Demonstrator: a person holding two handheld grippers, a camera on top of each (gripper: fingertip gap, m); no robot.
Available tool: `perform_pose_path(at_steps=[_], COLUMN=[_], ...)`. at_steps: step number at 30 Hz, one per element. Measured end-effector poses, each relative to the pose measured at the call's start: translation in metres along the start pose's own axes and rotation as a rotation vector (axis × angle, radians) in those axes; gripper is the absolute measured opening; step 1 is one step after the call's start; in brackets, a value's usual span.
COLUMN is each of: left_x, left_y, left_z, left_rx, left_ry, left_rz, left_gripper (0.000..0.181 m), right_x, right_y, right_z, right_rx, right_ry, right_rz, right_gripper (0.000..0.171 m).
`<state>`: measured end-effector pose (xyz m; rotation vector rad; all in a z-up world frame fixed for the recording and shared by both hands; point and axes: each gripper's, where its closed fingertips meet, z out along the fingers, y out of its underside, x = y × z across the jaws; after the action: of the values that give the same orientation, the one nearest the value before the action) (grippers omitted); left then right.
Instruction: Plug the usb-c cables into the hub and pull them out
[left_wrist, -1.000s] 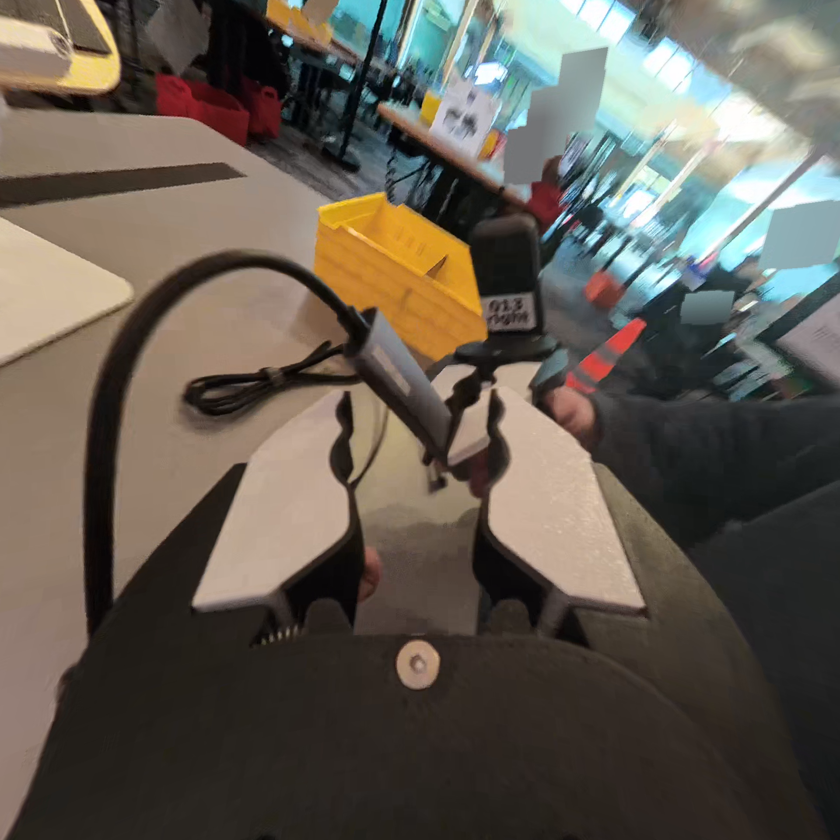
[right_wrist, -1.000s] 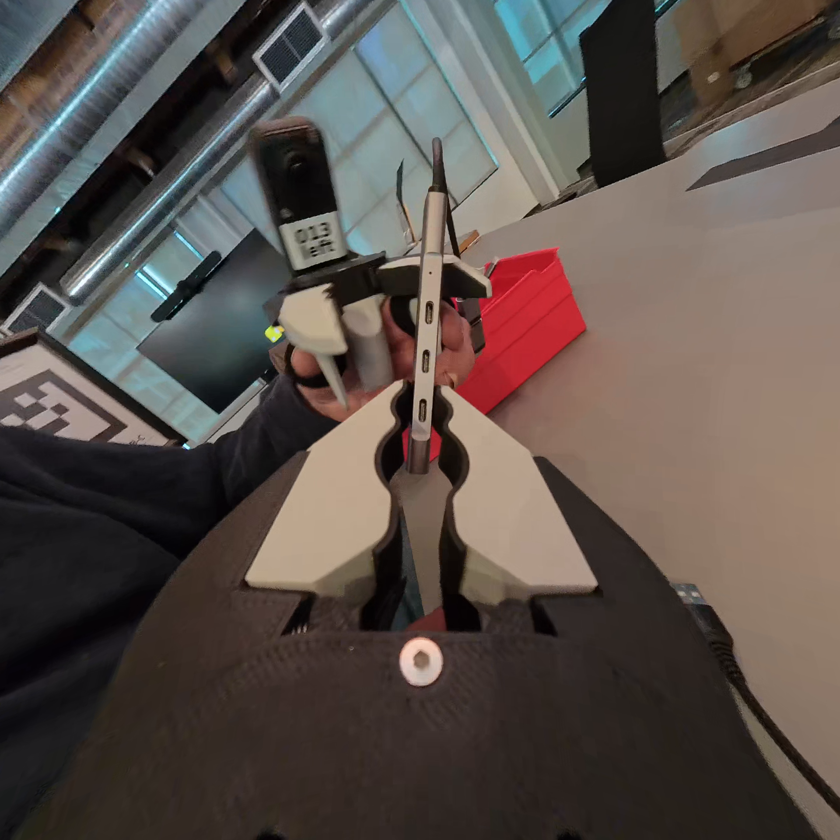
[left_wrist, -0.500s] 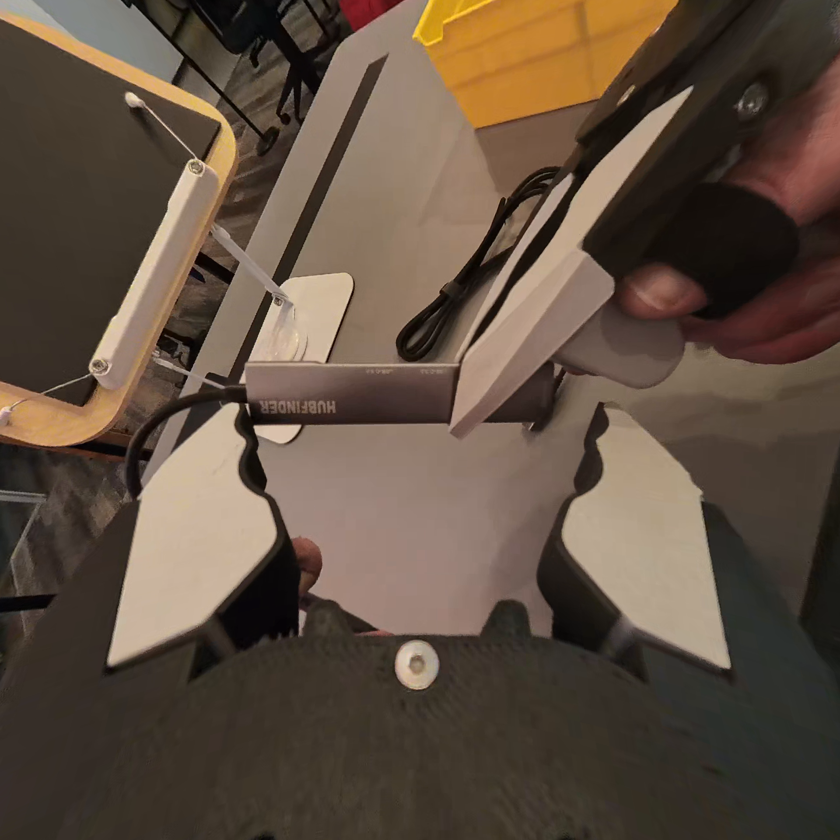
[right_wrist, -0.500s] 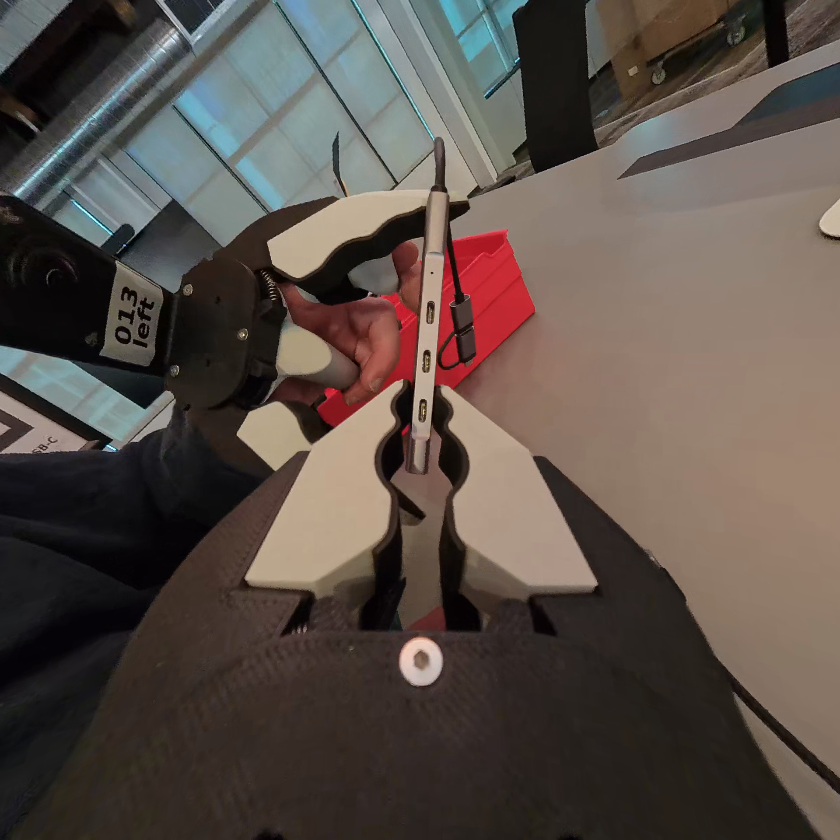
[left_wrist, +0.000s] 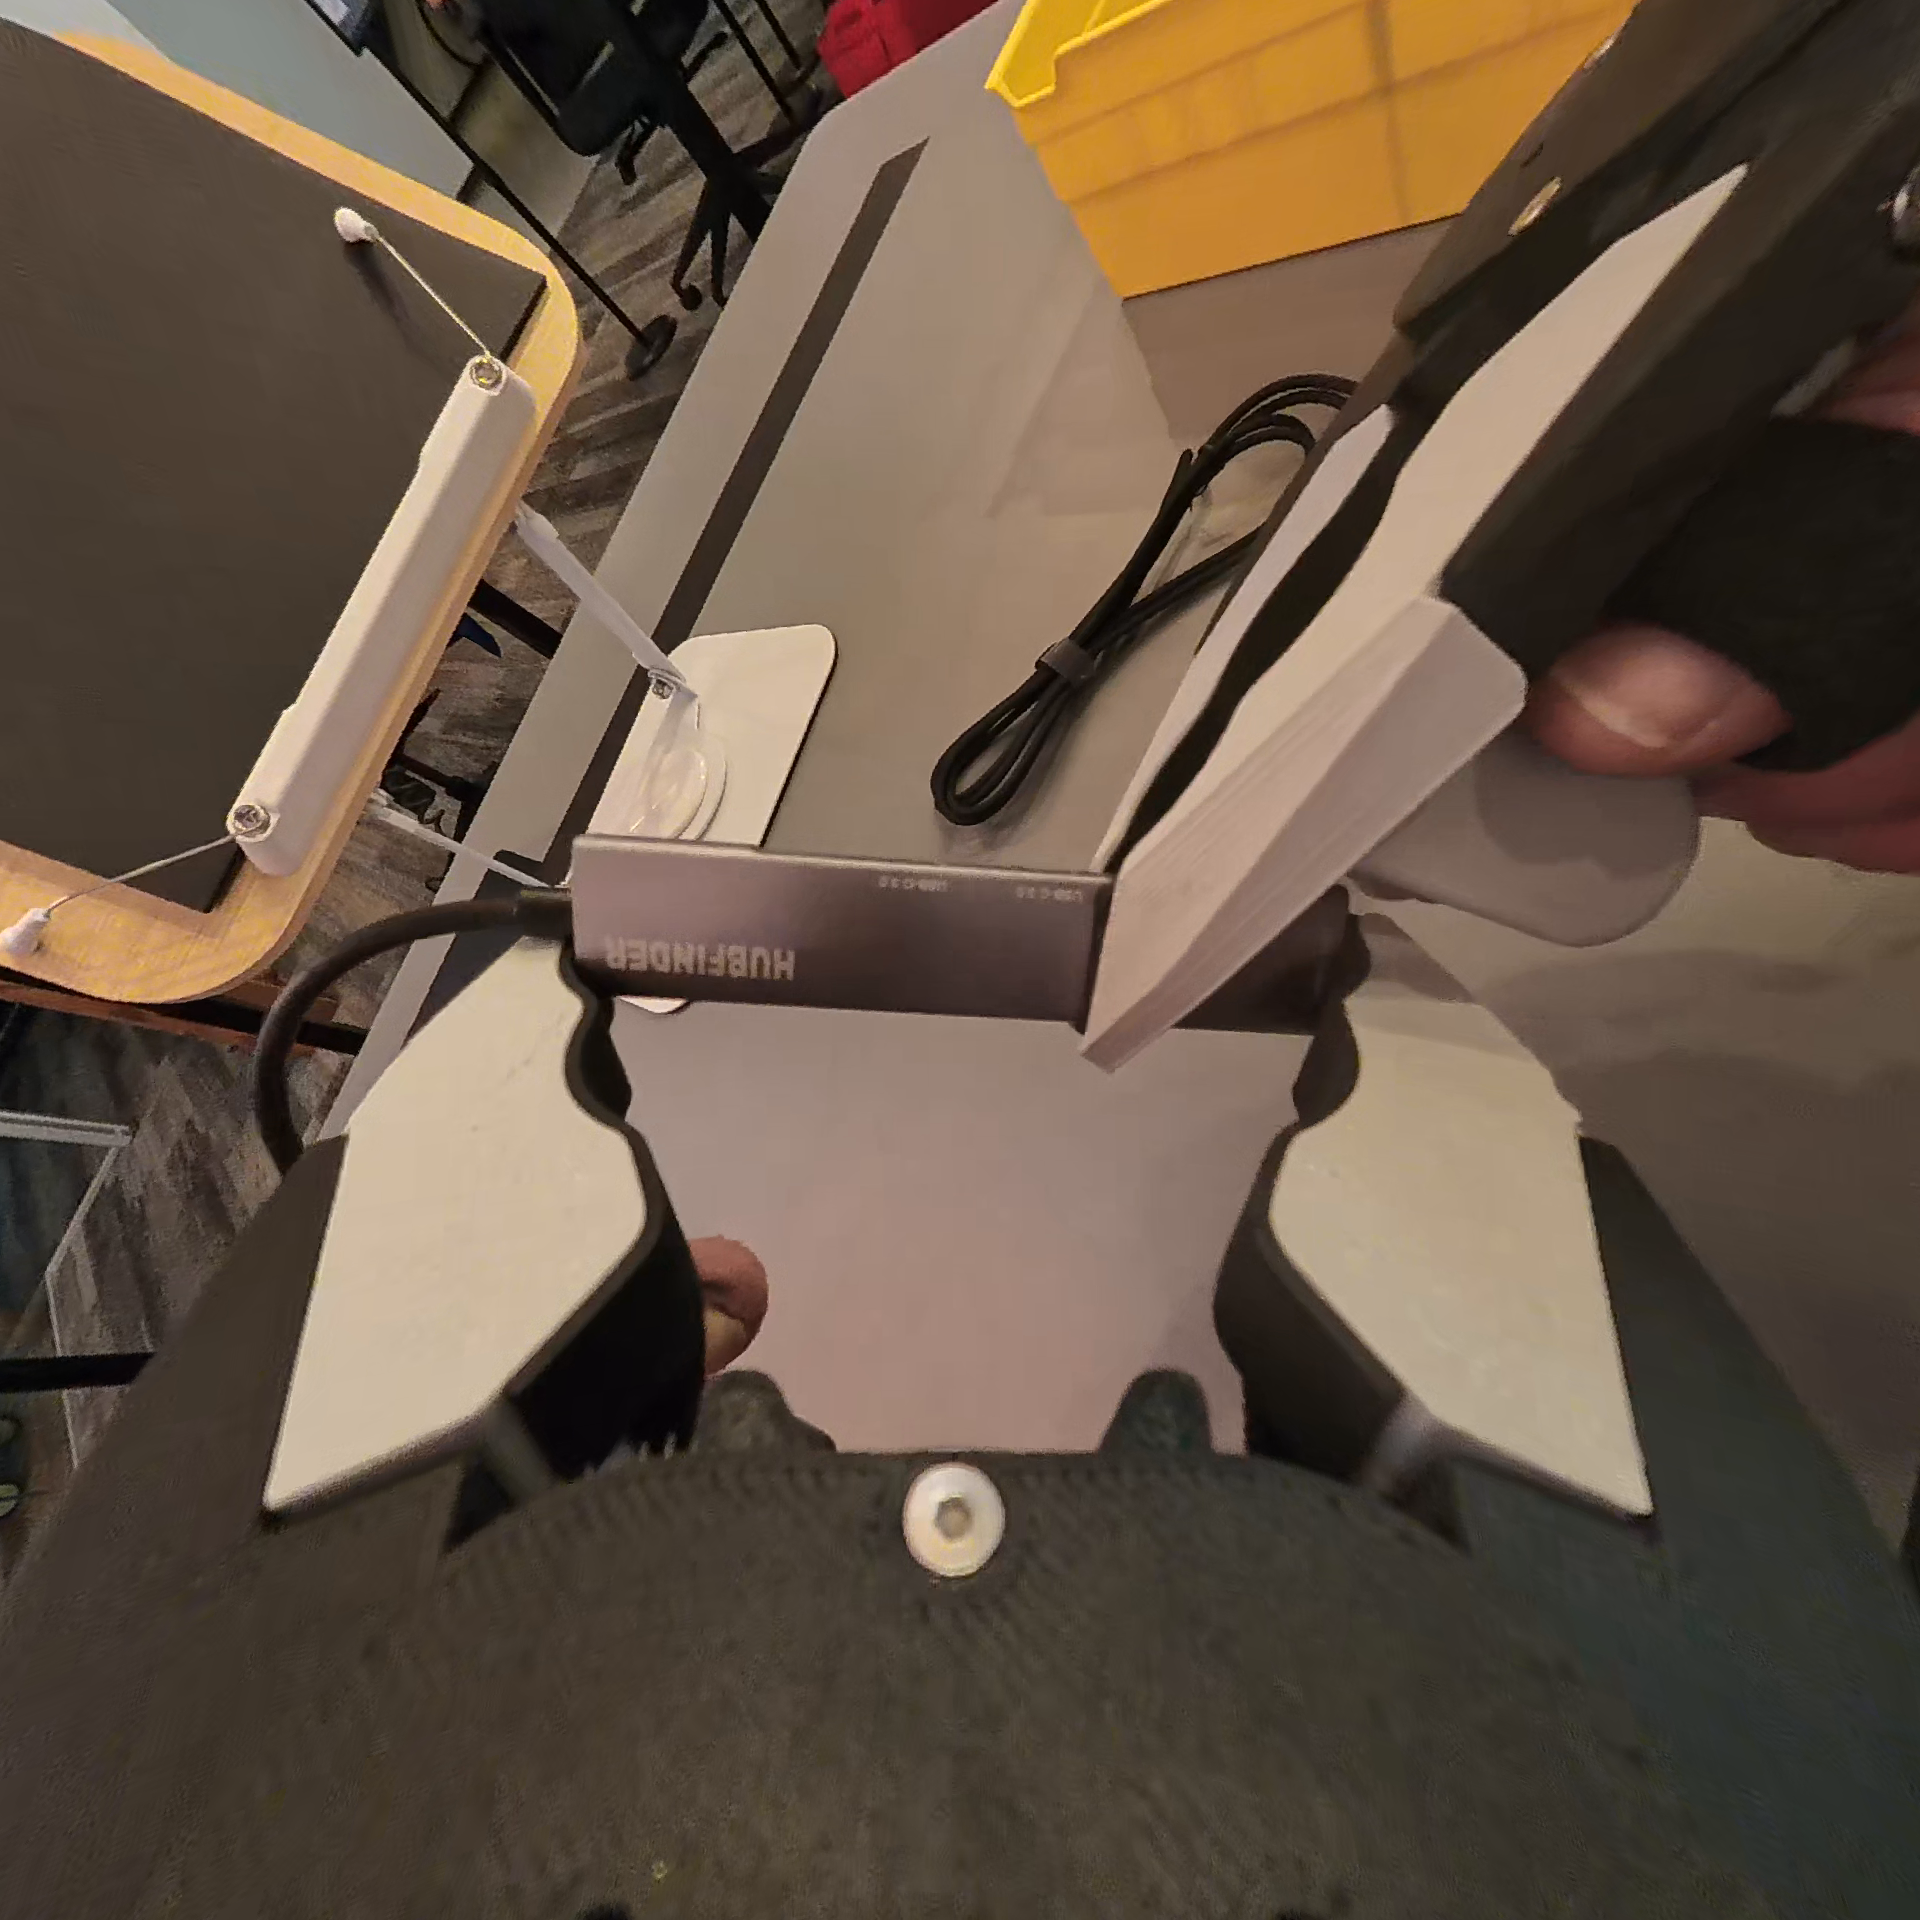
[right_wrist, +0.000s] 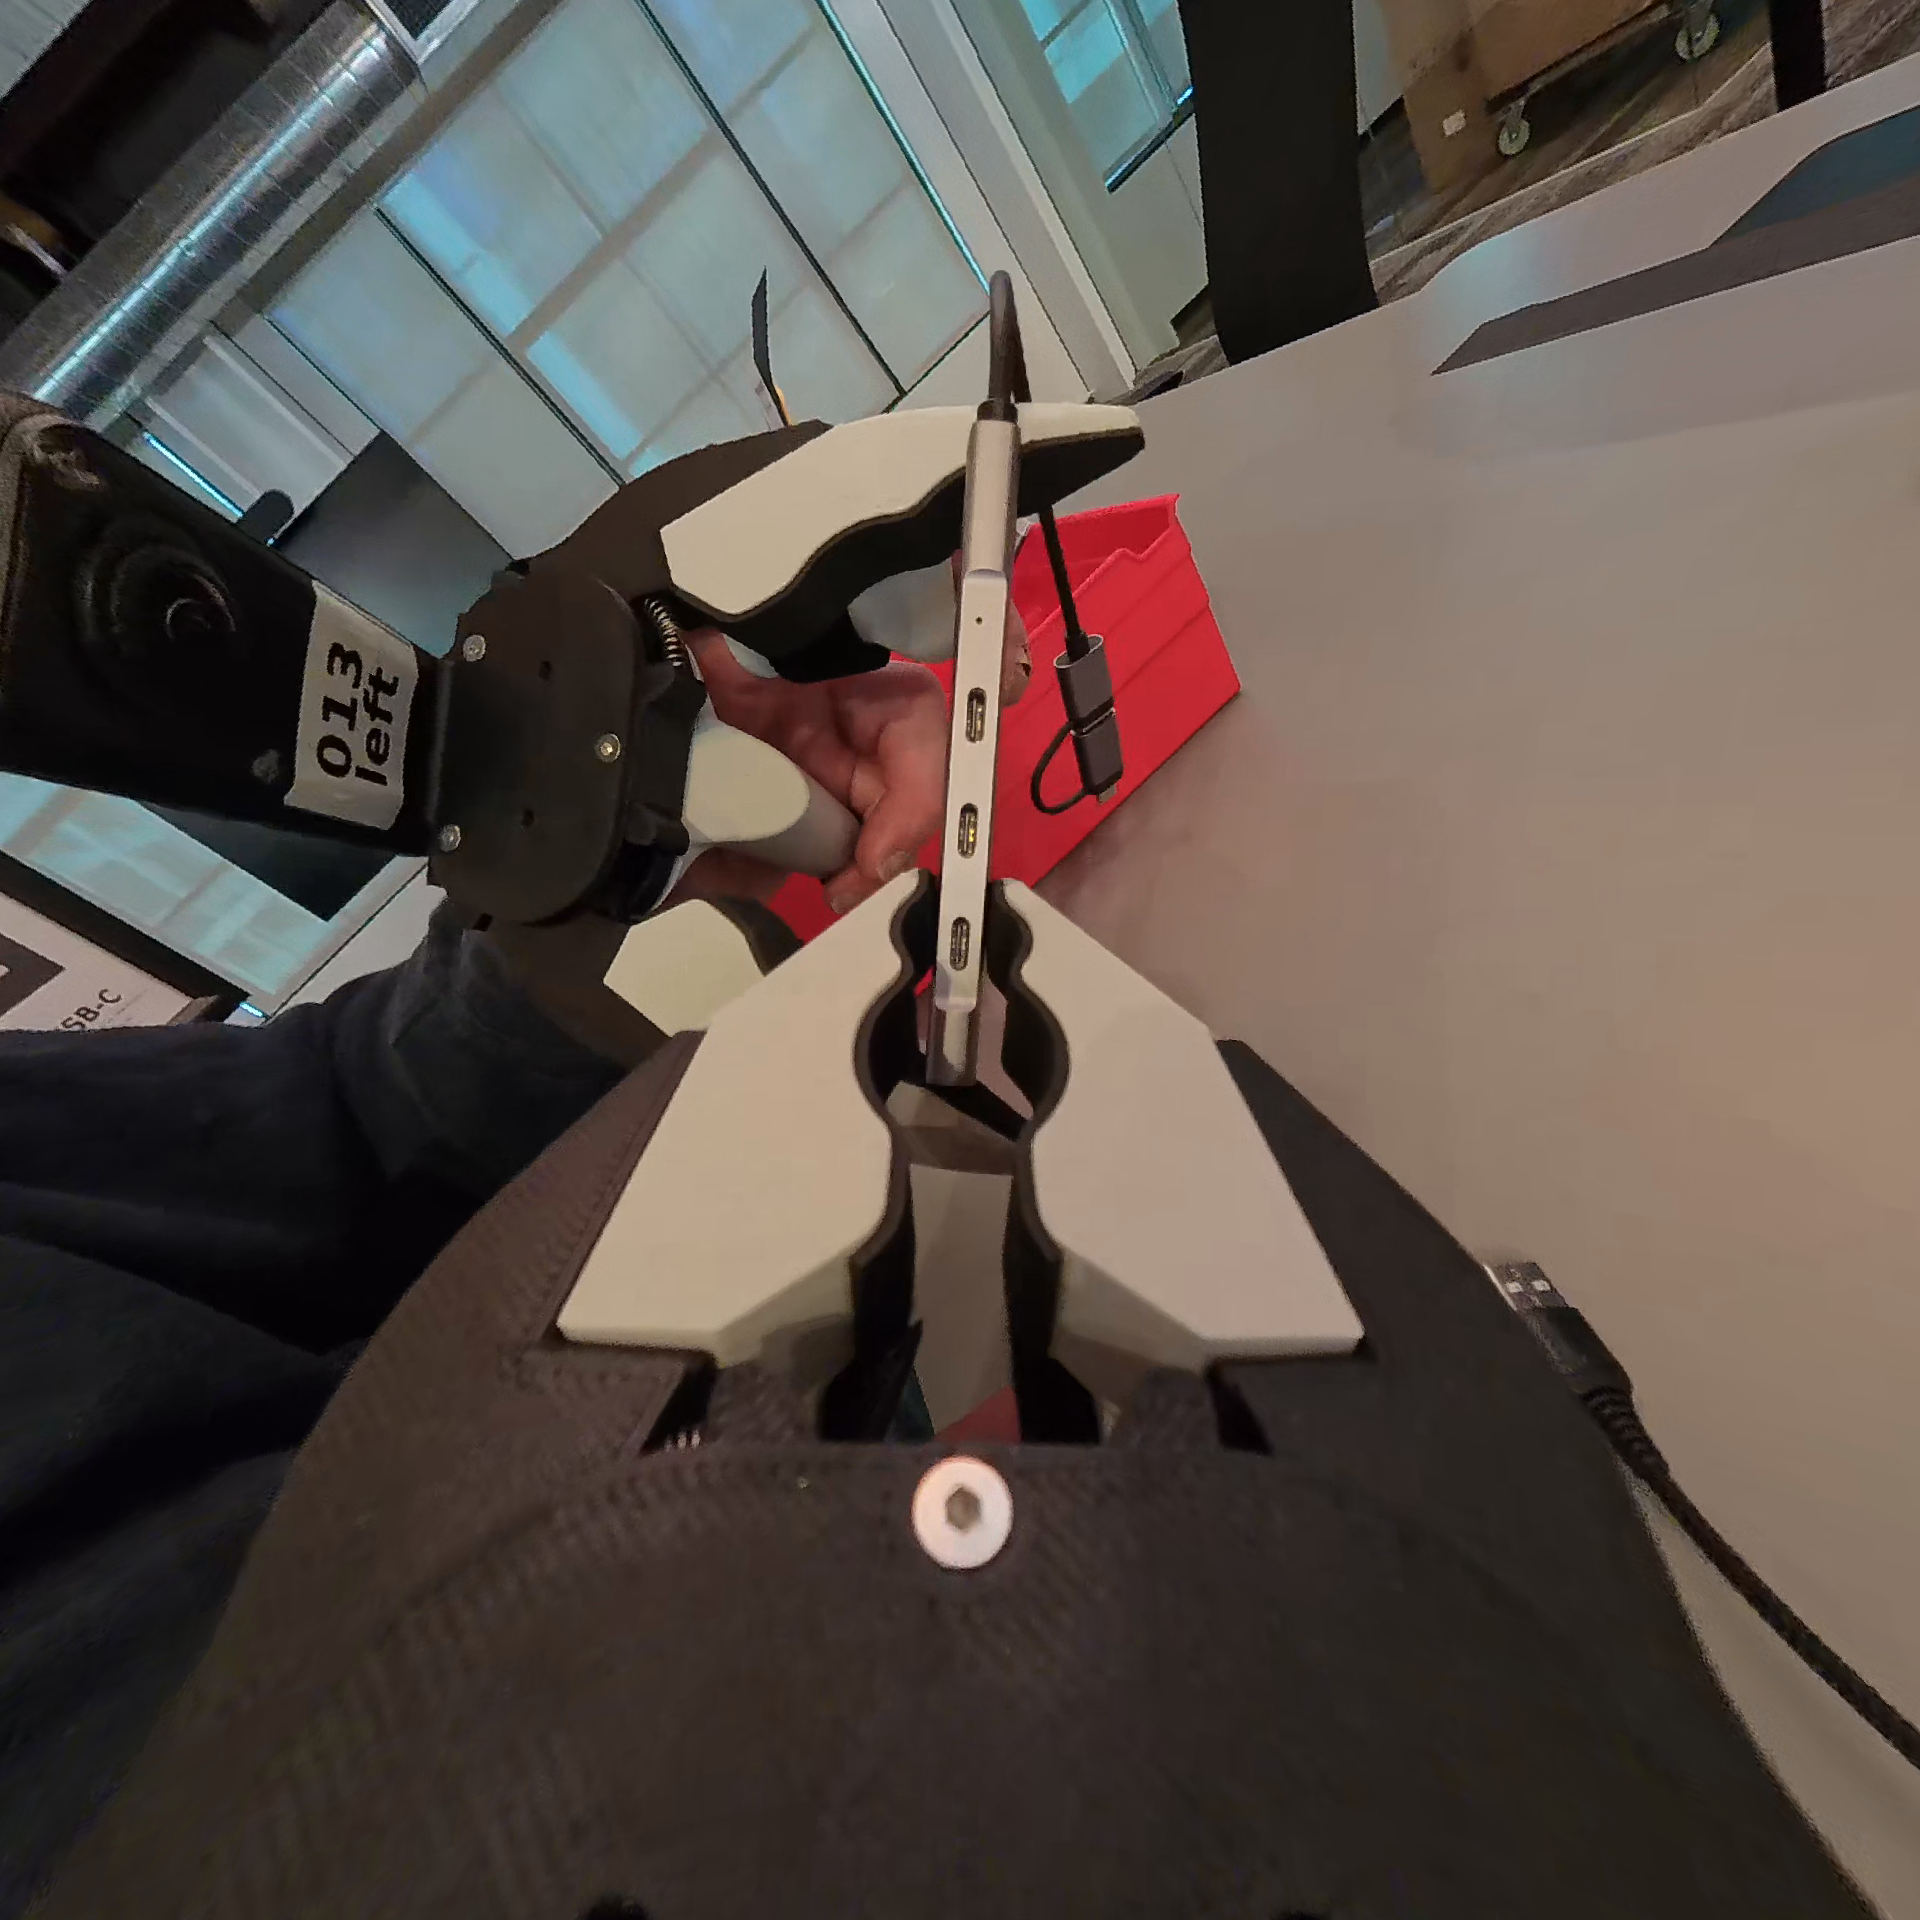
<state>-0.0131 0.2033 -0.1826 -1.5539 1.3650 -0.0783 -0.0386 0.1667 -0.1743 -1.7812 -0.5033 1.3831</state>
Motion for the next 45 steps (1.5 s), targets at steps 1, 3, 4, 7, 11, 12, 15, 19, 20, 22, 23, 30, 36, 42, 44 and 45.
perform_pose_path(at_steps=[1,3,4,7,11,12,15,19,20,22,23,30,36,42,44,45], left_x=[0.0,0.001,0.002,0.001,-0.003,-0.003,-0.004,-0.003,-0.002,0.001,0.003,0.016,0.023,0.022,0.02,0.02], left_y=[0.0,-0.001,0.0,0.004,0.004,0.005,0.008,0.011,0.012,0.014,0.015,0.017,0.02,0.026,0.028,0.029], left_z=[0.0,-0.001,-0.001,-0.003,-0.009,-0.011,-0.016,-0.02,-0.02,-0.02,-0.02,-0.016,-0.013,-0.01,-0.008,-0.007], left_rx=[0.001,0.013,0.01,0.003,-0.001,-0.006,-0.024,-0.032,-0.035,-0.045,-0.048,-0.06,-0.075,-0.082,-0.089,-0.089], left_ry=[0.007,0.023,0.038,0.056,0.09,0.105,0.137,0.175,0.181,0.193,0.2,0.24,0.253,0.242,0.226,0.227], left_rz=[0.001,-0.011,-0.008,-0.007,-0.027,-0.028,-0.028,-0.044,-0.042,-0.029,-0.024,-0.005,0.008,0.001,0.003,0.004], left_gripper=[0.126,0.126,0.126,0.126,0.126,0.126,0.126,0.126,0.126,0.126,0.126,0.126,0.126,0.126,0.126,0.126], right_x=[0.0,-0.002,-0.001,0.003,0.012,0.014,0.026,0.047,0.05,0.055,0.058,0.09,0.101,0.098,0.096,0.096], right_y=[0.0,-0.003,-0.004,-0.012,-0.025,-0.025,-0.01,0.033,0.044,0.062,0.069,0.105,0.118,0.105,0.094,0.089], right_z=[0.0,-0.001,-0.002,-0.01,-0.032,-0.039,-0.061,-0.094,-0.102,-0.118,-0.126,-0.155,-0.143,-0.124,-0.115,-0.112], right_rx=[0.0,0.009,0.011,0.028,0.007,-0.025,-0.201,-0.514,-0.581,-0.68,-0.723,-0.933,-0.959,-0.827,-0.747,-0.715], right_ry=[-0.003,-0.011,-0.006,0.008,0.05,0.068,0.145,0.248,0.251,0.25,0.247,0.259,0.209,0.259,0.295,0.317], right_rz=[-0.005,-0.011,-0.02,-0.039,-0.136,-0.186,-0.379,-0.684,-0.748,-0.85,-0.888,-1.022,-0.991,-0.77,-0.697,-0.66], right_gripper=[0.006,0.008,0.014,0.021,0.024,0.024,0.024,0.022,0.023,0.022,0.021,0.017,0.005,0.004,0.004,0.004])
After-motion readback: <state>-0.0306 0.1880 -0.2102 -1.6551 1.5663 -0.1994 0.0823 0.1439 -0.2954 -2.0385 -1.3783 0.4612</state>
